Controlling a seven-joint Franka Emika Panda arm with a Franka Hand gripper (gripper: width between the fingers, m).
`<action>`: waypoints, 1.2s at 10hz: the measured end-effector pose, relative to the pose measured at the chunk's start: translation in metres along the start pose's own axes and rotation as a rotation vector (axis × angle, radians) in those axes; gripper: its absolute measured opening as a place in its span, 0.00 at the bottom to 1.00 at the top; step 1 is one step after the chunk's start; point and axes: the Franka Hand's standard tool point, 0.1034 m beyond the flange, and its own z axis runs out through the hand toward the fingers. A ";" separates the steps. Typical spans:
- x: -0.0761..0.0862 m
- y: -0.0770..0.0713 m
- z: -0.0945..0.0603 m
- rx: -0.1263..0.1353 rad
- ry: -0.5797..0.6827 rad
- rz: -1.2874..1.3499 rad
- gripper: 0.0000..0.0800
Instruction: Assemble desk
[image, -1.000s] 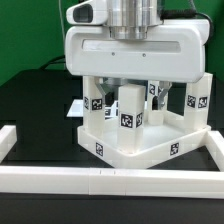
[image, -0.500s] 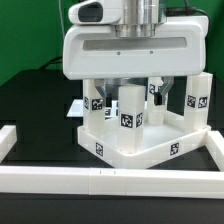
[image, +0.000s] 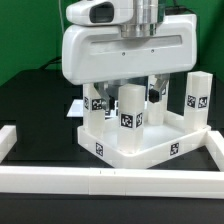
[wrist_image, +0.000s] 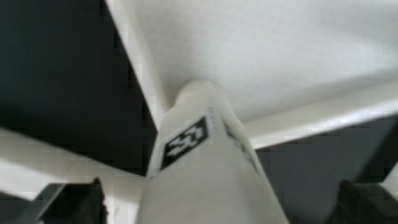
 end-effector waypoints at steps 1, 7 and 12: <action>0.000 0.001 0.000 -0.003 0.000 -0.073 0.81; -0.002 0.005 0.000 -0.019 -0.010 -0.342 0.81; -0.002 0.005 0.001 -0.018 -0.011 -0.304 0.36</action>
Offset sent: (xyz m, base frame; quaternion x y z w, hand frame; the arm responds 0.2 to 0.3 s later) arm 0.0051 0.0020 0.0005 0.0027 -0.0059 -0.1510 0.9885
